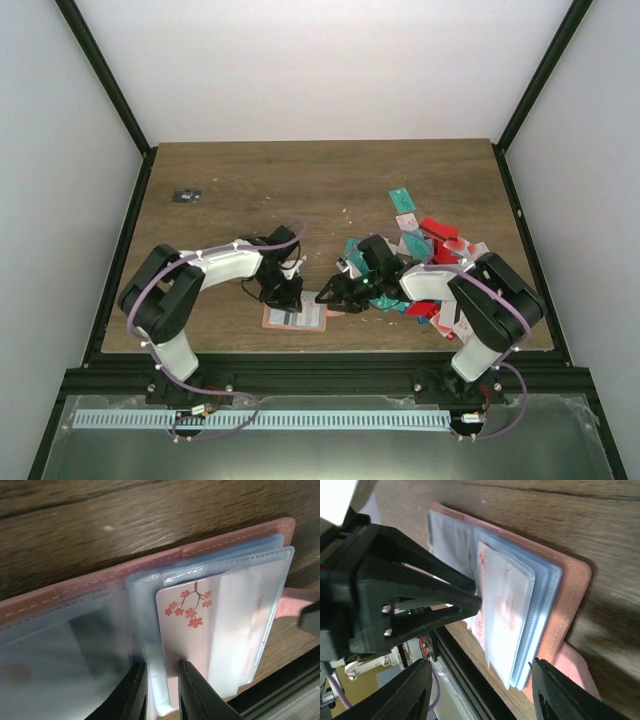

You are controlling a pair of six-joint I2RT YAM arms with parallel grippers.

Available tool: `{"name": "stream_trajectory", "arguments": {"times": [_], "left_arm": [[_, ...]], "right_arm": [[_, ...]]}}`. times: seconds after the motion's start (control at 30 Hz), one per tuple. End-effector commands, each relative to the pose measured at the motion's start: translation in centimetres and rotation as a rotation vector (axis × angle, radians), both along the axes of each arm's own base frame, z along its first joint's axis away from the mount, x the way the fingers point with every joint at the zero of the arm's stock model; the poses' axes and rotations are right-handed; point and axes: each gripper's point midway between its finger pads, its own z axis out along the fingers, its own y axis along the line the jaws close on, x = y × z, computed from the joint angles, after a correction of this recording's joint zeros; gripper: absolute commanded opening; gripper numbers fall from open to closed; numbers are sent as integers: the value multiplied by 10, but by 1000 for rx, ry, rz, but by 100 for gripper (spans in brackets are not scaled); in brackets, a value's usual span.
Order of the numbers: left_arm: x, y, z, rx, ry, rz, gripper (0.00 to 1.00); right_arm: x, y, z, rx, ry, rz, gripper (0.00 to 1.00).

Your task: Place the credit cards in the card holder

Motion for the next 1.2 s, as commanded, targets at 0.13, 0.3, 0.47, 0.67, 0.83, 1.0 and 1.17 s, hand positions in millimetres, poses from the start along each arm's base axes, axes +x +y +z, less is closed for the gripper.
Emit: {"name": "stream_trajectory", "arguments": {"times": [0.13,0.3,0.47,0.67,0.83,1.0,1.17], "left_arm": [[19,-28,-13,-89,26,44,20],[23,-30,0,-105,8,30,21],[20,-23,16,-87,-18,-2,23],[19,-21,23,-91,-30,-32,22],[19,-23,24,-106,-32,-33,22],[23,-20,35,-120,-57,-15,22],[33,-9,55,-129,-100,31,22]], "right_arm": [[23,-2,-3,-43,-19,-28,56],[27,-3,1,-41,-34,-30,54],[23,-7,0,-47,-28,-46,52],[19,-8,-1,-31,-15,-58,51],[19,1,12,44,-34,-33,50],[17,13,21,91,-61,11,49],[15,24,28,124,-71,45,49]]}}
